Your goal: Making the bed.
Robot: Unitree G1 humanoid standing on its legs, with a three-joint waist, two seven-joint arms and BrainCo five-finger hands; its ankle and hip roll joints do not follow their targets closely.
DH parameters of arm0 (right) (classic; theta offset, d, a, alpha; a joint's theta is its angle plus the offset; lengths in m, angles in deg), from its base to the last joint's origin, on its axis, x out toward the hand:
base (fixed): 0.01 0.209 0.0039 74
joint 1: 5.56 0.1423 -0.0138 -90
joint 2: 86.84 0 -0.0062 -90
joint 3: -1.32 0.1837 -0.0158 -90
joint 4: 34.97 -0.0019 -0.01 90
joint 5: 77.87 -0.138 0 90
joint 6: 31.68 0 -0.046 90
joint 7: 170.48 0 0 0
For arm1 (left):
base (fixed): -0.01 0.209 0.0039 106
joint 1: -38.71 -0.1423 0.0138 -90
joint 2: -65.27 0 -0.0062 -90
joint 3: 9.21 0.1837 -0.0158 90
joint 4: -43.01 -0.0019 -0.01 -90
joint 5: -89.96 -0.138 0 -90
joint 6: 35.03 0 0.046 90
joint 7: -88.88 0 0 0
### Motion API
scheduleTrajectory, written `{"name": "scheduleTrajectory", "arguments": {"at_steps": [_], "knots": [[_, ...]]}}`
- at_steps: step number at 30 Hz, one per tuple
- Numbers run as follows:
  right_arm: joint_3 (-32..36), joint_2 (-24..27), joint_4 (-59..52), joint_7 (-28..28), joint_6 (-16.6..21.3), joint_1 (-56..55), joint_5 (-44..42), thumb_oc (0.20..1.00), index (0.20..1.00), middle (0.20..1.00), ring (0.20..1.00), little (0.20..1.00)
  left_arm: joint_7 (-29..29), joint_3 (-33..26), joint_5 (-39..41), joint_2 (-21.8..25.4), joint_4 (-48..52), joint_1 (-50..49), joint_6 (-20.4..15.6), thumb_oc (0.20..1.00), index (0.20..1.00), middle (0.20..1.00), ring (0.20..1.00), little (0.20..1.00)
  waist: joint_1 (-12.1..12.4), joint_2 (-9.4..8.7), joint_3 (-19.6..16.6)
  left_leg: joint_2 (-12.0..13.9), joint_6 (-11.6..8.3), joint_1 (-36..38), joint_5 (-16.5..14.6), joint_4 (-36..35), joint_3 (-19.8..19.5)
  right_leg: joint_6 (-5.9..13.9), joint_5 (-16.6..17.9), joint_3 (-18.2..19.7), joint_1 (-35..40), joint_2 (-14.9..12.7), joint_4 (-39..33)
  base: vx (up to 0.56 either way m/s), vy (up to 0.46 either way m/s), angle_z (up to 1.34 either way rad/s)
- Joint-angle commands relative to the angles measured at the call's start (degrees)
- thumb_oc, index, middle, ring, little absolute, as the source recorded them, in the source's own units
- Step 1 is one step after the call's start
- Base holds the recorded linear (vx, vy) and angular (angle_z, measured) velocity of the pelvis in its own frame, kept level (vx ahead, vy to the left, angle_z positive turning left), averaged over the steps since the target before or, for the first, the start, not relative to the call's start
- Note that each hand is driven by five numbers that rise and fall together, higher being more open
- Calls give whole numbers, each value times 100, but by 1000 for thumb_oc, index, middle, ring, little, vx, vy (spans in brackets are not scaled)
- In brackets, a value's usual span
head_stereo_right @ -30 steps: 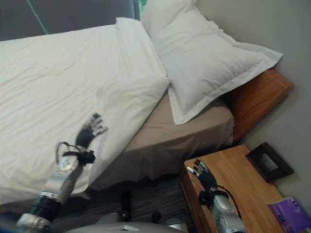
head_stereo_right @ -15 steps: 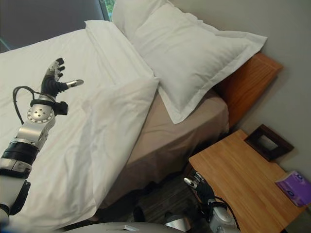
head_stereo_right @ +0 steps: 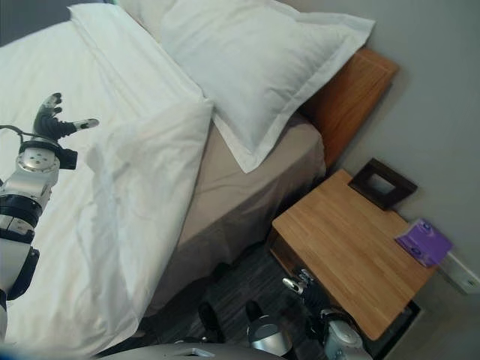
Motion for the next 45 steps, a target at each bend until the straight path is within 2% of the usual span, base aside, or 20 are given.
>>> {"name": "scheduleTrajectory", "arguments": {"at_steps": [1,3,6,12,19,21,26,31,32,33,39,45], "knots": [[-4,72,-187,-26,255,130,-283,1000,1000,1000,1000,1000,166,-9,-73,266,-285,851,-66,1000,1000,1000,1000,1000,51,-119,30,198,-444,356,2,42,178,537,521,-103,-529,-87,63,-30,9,-11],[-3,68,-185,-26,256,134,-284,1000,1000,1000,1000,1000,165,-3,-72,268,-291,861,-68,1000,1000,1000,1000,1000,58,-121,27,199,-445,350,2,42,184,538,523,-97,-538,-86,64,-14,4,-11],[-176,86,-222,-47,246,187,-229,1000,1000,1000,1000,1000,298,-301,386,176,-473,966,-51,1000,1000,1000,1000,1000,77,-182,105,231,-461,271,13,42,276,545,563,-50,-671,-56,61,3,-4,-13],[-290,164,-142,-103,273,380,-184,1000,1000,1000,1000,1000,357,-42,298,176,-492,1313,-20,1000,1000,1000,1000,1000,62,-252,276,245,-464,115,46,42,243,534,587,-62,-842,-43,79,-36,-8,-4],[-283,102,-224,-210,221,281,-253,1000,1000,1000,1000,1000,396,-298,150,-18,-1109,1193,369,1000,1000,1000,1000,1000,14,-499,557,312,-485,-25,66,42,491,600,718,87,-1098,55,75,-9,-10,-11],[-280,80,-292,-215,234,256,-252,1000,1000,1000,1000,1000,461,-433,273,-50,-1118,1117,364,1000,1000,1000,1000,1000,1,-526,577,318,-489,-29,60,42,547,610,736,119,-1125,67,69,-1,6,-20],[-308,68,-390,-216,228,177,-203,1000,1000,1000,1000,1000,477,-713,309,-210,-1206,741,457,1000,1000,1000,1000,1000,22,-547,617,317,-493,-18,45,42,621,624,763,174,-1171,93,52,12,-6,-16],[-355,90,-415,-208,165,153,-174,1000,1000,1000,1000,1000,546,-997,258,-381,-1386,444,611,1000,1000,1000,1000,1000,65,-472,657,312,-503,30,18,42,601,588,716,148,-1133,72,49,9,1,-5],[-354,101,-419,-202,159,152,-171,1000,1000,1000,1000,1000,537,-1011,258,-390,-1379,415,617,341,341,341,341,341,63,-464,659,307,-500,41,10,42,591,583,708,149,-1123,77,50,0,0,0],[-371,149,-436,-184,138,158,-130,1000,1000,1000,1000,1000,496,-975,179,-463,-1327,352,644,200,200,200,200,200,77,-427,652,304,-503,67,-1,42,572,564,689,139,-1093,75,56,0,0,0],[-387,256,-387,-86,77,168,-59,1000,1000,1000,1000,1000,388,-871,201,-687,-1038,278,561,200,200,200,200,200,45,-305,581,277,-500,186,-44,42,467,507,601,107,-949,64,85,7,-3,3],[-397,341,-387,21,18,156,-5,1000,1000,1000,1000,1000,124,-595,613,-1194,-334,302,204,200,200,200,200,200,-72,-163,412,242,-511,357,-109,42,505,500,577,136,-784,50,69,15,4,0]]}}
